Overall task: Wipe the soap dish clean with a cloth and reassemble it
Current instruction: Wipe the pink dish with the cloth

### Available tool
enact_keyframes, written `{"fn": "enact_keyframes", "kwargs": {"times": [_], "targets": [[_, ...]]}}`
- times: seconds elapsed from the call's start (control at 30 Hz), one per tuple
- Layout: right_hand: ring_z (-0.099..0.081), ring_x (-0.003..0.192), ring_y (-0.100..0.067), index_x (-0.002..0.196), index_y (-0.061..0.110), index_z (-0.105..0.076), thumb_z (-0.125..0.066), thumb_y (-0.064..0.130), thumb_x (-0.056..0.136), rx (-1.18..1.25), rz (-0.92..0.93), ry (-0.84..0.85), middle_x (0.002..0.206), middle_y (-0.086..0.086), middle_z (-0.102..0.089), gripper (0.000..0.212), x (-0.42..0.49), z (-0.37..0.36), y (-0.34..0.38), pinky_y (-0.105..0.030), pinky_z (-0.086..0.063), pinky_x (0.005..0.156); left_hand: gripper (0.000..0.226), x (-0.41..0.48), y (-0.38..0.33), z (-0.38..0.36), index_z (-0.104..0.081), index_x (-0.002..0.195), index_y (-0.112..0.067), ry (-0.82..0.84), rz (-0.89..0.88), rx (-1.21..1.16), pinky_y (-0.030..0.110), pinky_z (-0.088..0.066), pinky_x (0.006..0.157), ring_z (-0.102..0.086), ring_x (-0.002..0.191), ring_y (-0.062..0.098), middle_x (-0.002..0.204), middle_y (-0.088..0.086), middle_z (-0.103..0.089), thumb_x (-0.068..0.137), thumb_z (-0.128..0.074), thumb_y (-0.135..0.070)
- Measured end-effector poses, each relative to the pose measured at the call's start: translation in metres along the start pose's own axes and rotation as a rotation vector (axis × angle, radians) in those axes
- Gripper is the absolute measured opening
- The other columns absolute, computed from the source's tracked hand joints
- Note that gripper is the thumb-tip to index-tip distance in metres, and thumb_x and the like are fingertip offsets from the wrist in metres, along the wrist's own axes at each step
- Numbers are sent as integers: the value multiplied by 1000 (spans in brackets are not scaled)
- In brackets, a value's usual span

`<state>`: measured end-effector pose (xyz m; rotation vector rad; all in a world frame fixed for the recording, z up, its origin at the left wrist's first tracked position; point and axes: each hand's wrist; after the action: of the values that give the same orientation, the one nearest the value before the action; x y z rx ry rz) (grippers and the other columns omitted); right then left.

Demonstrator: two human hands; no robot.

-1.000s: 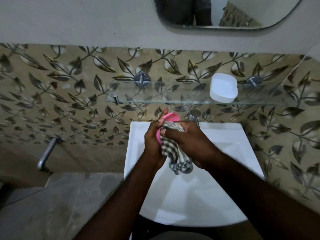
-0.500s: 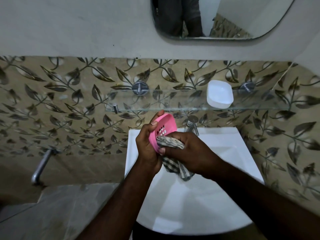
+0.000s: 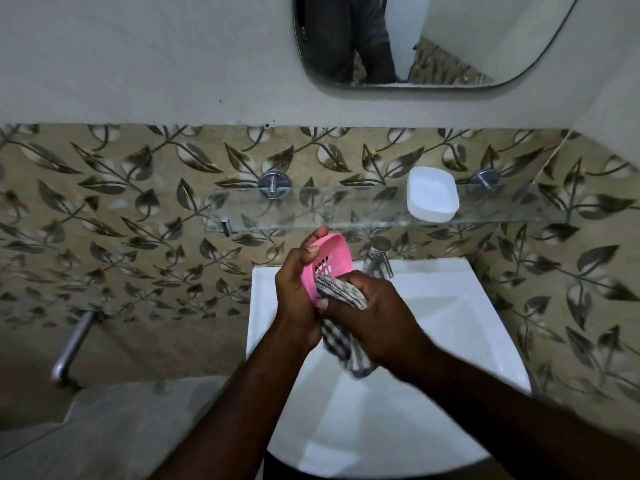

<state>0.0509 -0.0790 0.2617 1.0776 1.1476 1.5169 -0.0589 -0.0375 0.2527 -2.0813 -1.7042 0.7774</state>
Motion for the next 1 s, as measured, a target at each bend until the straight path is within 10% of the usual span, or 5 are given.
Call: {"fn": "enact_keyframes", "kwargs": {"times": [0.33,0.47,0.57,0.77,1.0], "targets": [[-58,82,-9,105,18,-66,-63,24,89,-563,355,110,91,4,-59,17,-2,17,-27,-33,-49,72,45,-2,-5,10,-62,102,-12,-113,283,-16,31,-44,72,-57,74,22,88,7,-60,62,-62,-34],[-62,62,-17,91,29,-63,-64,23,88,-336,221,30,75,6,-59,7,6,9,-15,-40,-53,57,48,-8,-3,7,-67,92,-6,-70,238,-16,37,-48,87,-64,81,26,85,12,-65,70,-62,-48],[-62,62,-6,78,44,-61,-67,22,83,-235,201,-82,71,16,-61,23,13,2,-4,-27,-50,59,48,-15,10,6,-74,78,-7,-27,137,61,28,-57,71,-69,71,23,76,12,-70,83,-52,-49],[-65,96,-12,115,20,-68,-65,27,88,-446,311,39,105,1,-67,28,1,-3,-17,-29,-52,82,72,-11,8,11,-59,124,3,-75,25,-61,37,-49,85,-63,85,27,96,18,-63,70,-58,-44],[-63,69,-8,72,31,-60,-65,33,89,-432,202,3,78,8,-57,18,9,-5,-10,-36,-52,66,78,-2,-4,23,-69,106,-1,-16,-165,-26,39,-49,88,-65,91,29,97,17,-70,45,-80,-48]]}}
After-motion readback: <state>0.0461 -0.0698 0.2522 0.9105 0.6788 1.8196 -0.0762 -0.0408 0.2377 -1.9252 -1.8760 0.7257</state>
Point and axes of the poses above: each hand's wrist, its own x-axis towards the middle knuckle, its own z-axis out of the back of the hand, y = z × x
